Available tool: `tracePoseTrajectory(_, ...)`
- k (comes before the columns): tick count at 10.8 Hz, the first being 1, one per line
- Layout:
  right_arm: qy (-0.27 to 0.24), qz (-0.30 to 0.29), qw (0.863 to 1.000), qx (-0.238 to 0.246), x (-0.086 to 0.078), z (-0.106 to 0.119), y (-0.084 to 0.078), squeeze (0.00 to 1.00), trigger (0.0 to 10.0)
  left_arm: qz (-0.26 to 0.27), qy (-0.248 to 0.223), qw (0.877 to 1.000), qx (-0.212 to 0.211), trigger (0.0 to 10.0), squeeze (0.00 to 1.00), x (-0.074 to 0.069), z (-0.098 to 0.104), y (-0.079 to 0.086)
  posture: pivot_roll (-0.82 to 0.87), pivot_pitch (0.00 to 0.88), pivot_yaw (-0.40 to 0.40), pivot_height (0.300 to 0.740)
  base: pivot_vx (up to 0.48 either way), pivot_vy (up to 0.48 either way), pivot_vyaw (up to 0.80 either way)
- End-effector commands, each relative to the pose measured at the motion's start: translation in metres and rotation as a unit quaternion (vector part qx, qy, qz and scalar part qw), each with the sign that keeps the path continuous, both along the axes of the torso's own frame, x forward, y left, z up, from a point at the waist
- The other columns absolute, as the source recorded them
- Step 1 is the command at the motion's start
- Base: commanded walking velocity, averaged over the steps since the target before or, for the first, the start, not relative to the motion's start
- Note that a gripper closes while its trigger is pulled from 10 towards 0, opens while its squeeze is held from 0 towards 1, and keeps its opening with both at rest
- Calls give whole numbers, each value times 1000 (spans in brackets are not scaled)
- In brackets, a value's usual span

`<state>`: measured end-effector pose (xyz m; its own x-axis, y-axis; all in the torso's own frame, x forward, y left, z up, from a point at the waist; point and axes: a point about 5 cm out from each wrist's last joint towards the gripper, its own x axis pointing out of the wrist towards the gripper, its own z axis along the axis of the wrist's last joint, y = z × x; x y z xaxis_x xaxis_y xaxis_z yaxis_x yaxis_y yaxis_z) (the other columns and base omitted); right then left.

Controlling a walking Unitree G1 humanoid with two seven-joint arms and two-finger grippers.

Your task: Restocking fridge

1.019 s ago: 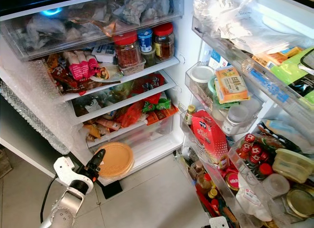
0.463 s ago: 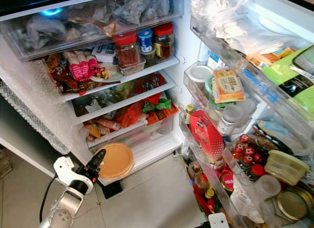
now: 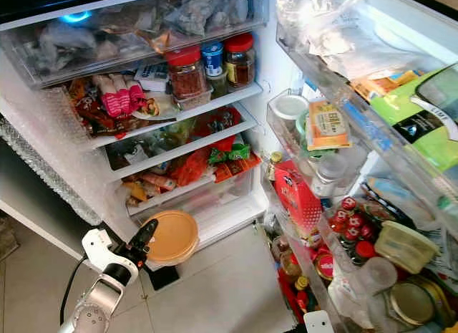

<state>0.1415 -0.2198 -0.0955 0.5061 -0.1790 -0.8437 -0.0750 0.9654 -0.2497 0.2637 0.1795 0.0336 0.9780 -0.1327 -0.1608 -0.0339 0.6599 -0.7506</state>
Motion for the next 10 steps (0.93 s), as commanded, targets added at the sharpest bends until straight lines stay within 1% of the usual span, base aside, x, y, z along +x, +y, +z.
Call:
tracePoseTrajectory(1,7,0,1000,0,-4,-1,0,0,10000,3,6,1000,2,10000,0,-3,0,3,-113,110,49,740,0,0,0)
tracePoseTrajectory(2,7,1,1000,0,-3,-1,-1,0,10000,3,6,1000,1,10000,0,-3,0,3,-113,110,49,740,0,0,0)
tracePoseTrajectory(4,5,2,1000,2,-1,0,0,0,10000,0,5,1000,-1,10000,0,-3,0,1,-113,111,49,740,247,0,0)
tracePoseTrajectory(7,7,8,1000,7,1,-1,4,0,10000,-1,3,1000,-2,10000,0,-2,1,1,-114,111,50,740,270,0,0)
tracePoseTrajectory(10,9,7,1000,8,-1,-2,4,0,10000,-1,4,1000,0,10000,0,-2,2,2,-111,109,49,740,319,0,0)
